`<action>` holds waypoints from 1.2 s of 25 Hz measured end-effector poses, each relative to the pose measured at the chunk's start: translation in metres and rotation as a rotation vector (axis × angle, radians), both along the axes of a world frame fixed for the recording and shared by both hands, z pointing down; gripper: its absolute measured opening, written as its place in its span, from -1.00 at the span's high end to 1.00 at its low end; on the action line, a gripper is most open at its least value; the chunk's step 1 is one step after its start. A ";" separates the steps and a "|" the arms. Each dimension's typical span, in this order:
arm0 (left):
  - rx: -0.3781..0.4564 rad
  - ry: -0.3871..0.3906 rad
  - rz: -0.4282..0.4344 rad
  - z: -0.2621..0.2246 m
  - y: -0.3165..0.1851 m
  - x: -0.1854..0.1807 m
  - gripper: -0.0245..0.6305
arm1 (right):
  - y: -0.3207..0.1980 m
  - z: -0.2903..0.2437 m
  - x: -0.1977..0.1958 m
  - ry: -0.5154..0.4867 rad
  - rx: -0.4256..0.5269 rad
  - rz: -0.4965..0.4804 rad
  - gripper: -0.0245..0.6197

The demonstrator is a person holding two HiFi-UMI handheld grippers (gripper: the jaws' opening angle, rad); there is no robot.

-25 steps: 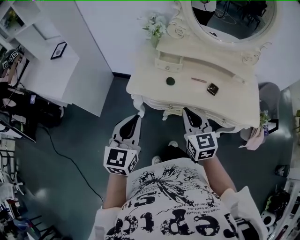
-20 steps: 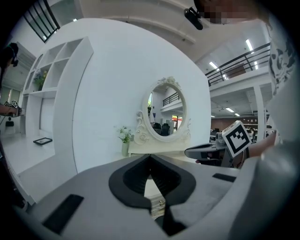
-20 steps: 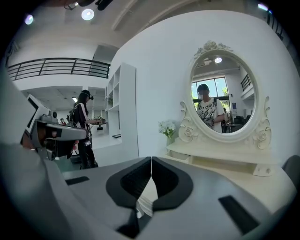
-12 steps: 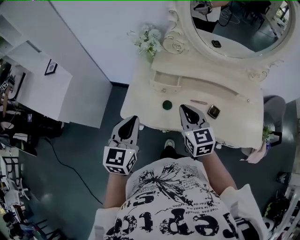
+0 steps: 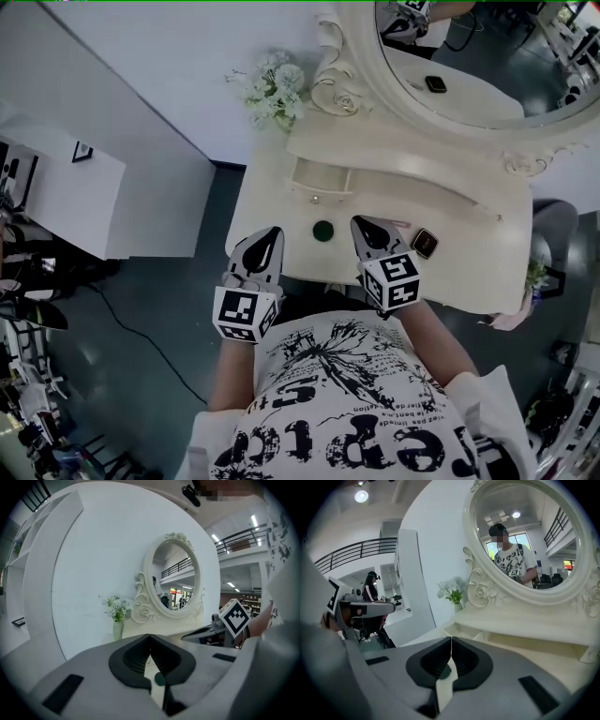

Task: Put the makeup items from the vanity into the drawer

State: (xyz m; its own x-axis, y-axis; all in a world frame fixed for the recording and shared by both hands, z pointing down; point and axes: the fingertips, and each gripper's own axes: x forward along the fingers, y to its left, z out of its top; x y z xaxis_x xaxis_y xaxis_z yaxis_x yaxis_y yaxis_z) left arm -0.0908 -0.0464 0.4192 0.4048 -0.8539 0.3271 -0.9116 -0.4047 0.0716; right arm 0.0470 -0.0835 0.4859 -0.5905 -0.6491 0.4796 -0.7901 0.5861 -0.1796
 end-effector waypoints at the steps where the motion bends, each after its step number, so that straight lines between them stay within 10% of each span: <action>1: -0.007 0.002 0.011 0.004 -0.005 0.000 0.87 | -0.001 0.007 0.000 0.010 -0.016 0.005 0.87; 30: -0.212 0.037 0.337 0.103 -0.063 -0.037 0.87 | 0.009 0.150 -0.044 0.269 -0.406 0.180 0.49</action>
